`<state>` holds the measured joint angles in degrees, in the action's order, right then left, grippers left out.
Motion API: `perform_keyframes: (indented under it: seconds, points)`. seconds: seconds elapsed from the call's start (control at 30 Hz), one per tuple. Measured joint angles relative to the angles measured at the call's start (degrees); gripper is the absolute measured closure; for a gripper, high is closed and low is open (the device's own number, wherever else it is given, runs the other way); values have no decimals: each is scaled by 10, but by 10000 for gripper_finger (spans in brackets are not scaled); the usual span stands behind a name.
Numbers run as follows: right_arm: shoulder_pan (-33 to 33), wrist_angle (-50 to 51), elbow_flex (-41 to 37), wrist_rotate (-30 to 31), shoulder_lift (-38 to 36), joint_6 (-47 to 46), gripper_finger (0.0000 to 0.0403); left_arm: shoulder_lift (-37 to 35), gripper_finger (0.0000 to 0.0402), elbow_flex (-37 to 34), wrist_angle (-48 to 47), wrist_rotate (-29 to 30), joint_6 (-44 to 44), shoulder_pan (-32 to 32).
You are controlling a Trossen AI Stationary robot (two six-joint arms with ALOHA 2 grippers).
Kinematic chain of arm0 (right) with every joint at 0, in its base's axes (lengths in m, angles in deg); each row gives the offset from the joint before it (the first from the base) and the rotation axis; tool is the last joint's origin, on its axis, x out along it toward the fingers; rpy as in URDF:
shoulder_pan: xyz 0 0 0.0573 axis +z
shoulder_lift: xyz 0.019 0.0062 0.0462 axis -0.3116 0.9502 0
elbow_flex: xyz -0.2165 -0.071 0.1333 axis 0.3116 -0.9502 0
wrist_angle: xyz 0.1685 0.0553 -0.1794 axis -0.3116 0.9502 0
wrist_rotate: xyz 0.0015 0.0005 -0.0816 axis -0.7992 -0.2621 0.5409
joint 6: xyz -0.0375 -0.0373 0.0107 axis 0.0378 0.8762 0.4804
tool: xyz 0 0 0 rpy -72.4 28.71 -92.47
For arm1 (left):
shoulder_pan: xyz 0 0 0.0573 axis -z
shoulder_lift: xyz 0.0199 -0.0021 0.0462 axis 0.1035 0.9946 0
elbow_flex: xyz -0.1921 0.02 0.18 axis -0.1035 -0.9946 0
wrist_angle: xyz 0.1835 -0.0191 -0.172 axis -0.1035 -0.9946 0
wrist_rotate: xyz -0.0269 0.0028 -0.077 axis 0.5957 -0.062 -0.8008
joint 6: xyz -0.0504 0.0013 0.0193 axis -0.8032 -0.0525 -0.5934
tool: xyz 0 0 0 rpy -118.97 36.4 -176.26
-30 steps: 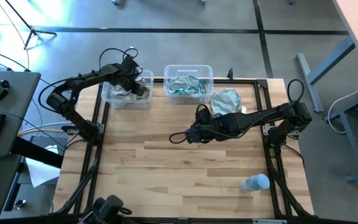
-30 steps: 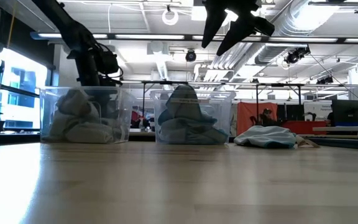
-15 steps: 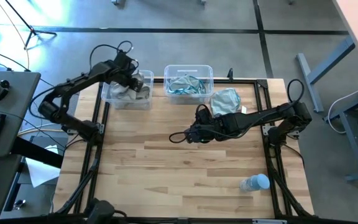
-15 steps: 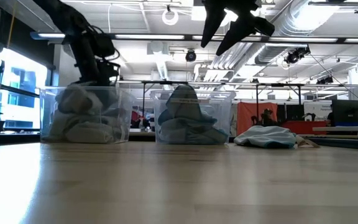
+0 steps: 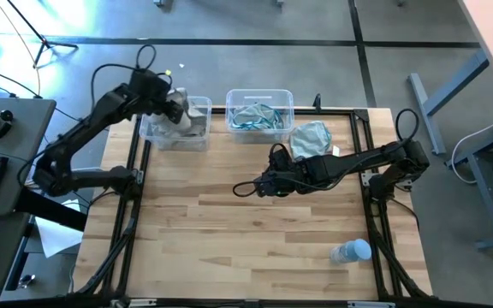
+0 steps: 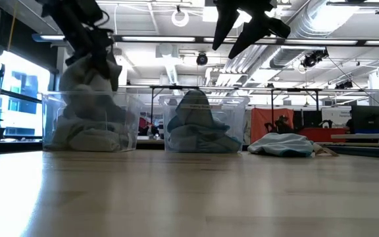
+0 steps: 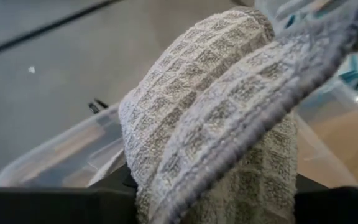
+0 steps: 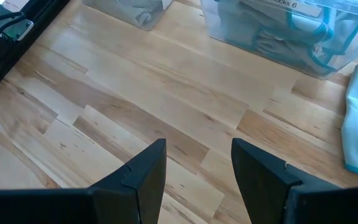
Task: Sort microfiber towel by color & place in baskets
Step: Put the gray towel into the left transparent bin
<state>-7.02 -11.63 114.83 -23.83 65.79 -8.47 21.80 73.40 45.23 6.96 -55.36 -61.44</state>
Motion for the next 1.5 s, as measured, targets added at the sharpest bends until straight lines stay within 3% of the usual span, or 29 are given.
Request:
perform_keyframes:
  seconds: [0.27, 0.37, 0.5, 0.87, 1.07, 1.5]
  points:
    - [0, 0, 0, 0, 0, -5, 226, -82, 245, 0, -13, 1, 3, 23]
    - [0, 0, 0, 0, 0, -5, 226, -90, 245, 0, -26, 35, 4, 28]
    - [0, -3, 0, 0, 0, -5, 226, -87, 245, -25, 7, 91, 16, 26]
    - [0, -28, 0, 1, 0, -6, 226, -33, 245, -117, 60, 84, 3, 23]
    - [0, -35, 0, 1, 0, -6, 226, -9, 244, -121, 69, 78, 3, 23]
    - [0, -34, 0, 2, 0, -1, 226, -9, 160, -66, 45, 62, 4, 23]
